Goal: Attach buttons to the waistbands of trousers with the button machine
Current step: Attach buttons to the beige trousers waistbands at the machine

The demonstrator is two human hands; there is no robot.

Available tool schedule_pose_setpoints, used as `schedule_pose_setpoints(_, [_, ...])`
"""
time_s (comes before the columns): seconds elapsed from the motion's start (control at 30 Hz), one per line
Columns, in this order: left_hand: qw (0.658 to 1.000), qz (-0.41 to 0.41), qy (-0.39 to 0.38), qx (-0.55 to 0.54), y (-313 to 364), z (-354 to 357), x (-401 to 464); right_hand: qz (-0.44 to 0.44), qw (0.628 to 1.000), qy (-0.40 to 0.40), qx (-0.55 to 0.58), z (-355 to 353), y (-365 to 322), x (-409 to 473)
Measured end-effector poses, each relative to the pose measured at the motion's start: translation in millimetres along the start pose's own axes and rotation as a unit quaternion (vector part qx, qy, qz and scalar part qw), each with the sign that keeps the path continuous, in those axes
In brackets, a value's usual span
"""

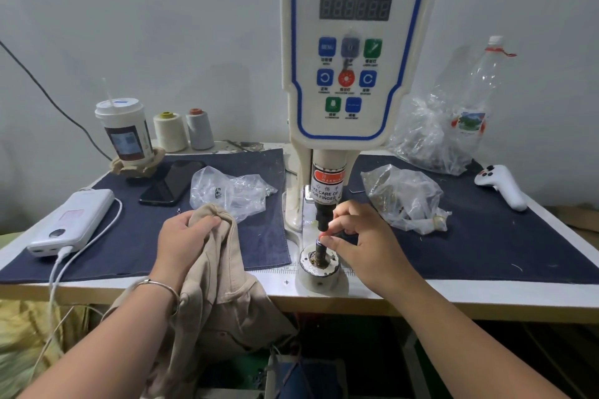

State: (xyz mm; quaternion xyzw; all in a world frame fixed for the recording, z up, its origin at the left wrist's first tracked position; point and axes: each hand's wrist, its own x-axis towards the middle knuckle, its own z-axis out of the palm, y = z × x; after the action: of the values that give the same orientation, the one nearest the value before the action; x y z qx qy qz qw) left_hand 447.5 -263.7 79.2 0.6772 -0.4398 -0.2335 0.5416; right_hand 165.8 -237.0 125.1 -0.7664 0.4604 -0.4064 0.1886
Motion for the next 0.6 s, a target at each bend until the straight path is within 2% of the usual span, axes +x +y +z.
schedule_pose_setpoints(0.2, [1.0, -0.005, -0.004, -0.002, 1, -1, -1, -0.019, 0.999, 0.006, -0.027, -2, 1, 0])
schedule_pose_setpoints(0.5, [1.0, -0.01, -0.005, -0.01, 1, 0, 0, -0.015, 1.0, 0.011, -0.013, -6, 2, -2])
schedule_pose_setpoints(0.6, [1.0, -0.016, -0.015, -0.01, 4, 0, -1, -0.001, 0.999, 0.035, -0.002, -17, 1, -7])
